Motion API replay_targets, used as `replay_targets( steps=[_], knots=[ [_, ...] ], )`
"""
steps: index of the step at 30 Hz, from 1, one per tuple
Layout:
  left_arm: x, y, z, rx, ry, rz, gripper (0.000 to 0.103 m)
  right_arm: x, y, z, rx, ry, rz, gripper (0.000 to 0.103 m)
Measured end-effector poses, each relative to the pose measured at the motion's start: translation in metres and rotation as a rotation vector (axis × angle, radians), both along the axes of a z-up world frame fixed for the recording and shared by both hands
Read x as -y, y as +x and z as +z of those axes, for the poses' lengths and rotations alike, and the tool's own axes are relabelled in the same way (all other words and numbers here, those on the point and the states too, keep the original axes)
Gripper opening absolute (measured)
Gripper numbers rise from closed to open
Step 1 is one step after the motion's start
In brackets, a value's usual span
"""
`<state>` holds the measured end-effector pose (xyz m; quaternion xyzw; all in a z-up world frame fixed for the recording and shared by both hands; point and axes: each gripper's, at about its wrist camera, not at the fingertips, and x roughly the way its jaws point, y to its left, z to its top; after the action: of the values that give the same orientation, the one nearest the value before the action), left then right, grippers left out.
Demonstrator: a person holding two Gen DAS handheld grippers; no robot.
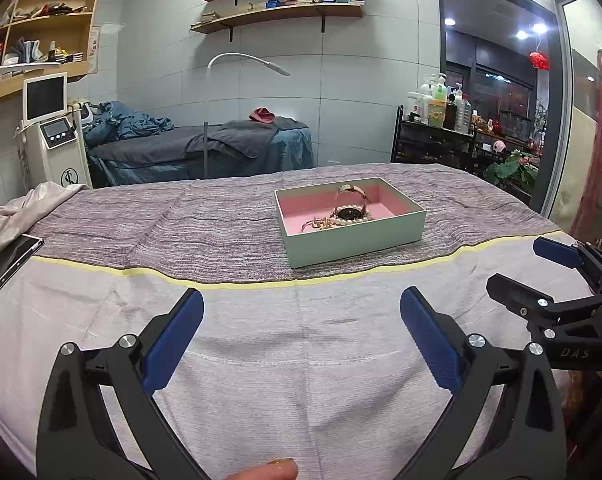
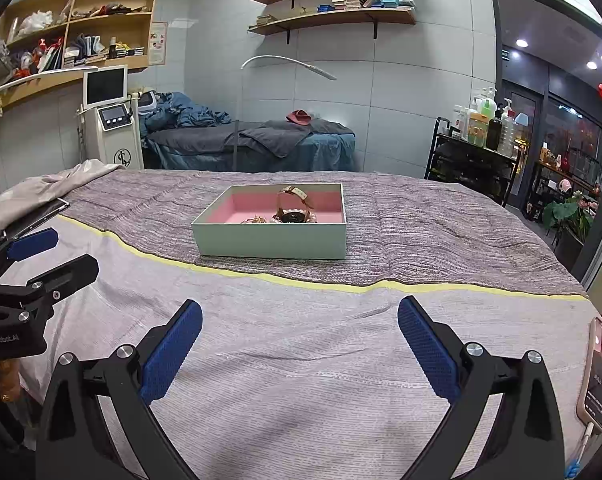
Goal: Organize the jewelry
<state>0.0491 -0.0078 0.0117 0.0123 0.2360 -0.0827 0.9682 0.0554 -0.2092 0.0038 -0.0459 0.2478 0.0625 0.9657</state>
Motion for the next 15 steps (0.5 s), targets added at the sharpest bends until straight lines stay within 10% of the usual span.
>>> replay_targets(
  steps=[15],
  knots=[
    [0.0028,-0.0014,-0.0018,-0.007,0.001,-0.011,0.097,-0.0021,0.0005,-0.0001,-0.003,-0.004,0.004,0.096]
  ],
)
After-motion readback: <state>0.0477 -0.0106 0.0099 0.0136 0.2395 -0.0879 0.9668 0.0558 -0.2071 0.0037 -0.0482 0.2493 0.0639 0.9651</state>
